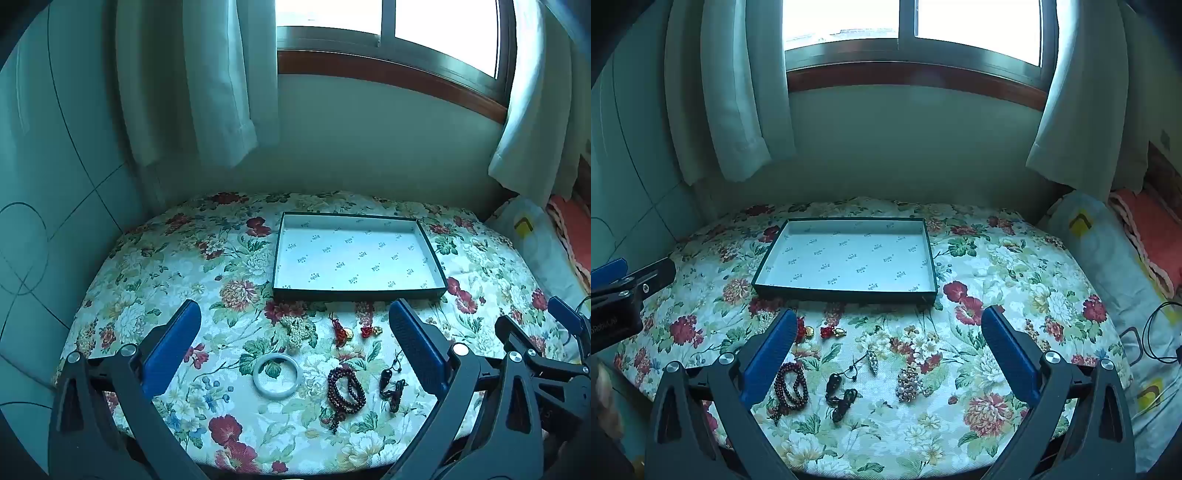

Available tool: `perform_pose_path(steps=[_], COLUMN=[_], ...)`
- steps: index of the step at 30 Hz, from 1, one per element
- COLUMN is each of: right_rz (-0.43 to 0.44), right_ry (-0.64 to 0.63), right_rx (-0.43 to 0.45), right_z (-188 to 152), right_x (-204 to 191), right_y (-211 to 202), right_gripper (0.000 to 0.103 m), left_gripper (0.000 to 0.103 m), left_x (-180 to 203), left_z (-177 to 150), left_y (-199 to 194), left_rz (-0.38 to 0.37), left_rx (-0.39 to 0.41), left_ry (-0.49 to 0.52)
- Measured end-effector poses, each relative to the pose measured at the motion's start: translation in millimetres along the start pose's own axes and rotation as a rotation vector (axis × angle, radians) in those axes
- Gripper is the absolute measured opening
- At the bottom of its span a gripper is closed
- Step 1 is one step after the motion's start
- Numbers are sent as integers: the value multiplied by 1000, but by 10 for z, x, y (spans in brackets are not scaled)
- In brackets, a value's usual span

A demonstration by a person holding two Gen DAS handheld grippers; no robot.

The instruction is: Organize jewelry

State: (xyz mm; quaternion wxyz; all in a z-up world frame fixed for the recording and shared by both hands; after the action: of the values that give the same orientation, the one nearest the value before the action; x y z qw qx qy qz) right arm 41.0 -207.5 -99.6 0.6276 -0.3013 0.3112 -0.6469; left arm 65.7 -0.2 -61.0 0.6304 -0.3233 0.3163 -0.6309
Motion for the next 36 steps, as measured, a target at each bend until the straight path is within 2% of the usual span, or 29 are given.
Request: perform_pose_path(steps=[36], right_rz=[-5], right_ry=[-3], right_rx=[18], right_z=[56], right_x=[15], right_y=[-51], right_gripper=[99], left_gripper=[101], left_x=[25], left_z=[-40], left_y=[-23], left_rz=[6], left_rx=[-6], left_ry=[7])
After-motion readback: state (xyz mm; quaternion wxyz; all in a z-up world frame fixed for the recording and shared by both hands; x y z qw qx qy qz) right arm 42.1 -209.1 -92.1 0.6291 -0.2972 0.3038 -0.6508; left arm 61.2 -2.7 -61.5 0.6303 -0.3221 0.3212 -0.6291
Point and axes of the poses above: each gripper's, at about its wrist camera, not at the fingertips, and y roughly the way its jaws point, x to its right, z to its top, the point moved 9 cm from there along y, roughly the way its jaws point, and after that the axes turned 11 degrees about -x, right-handed, at the moved point
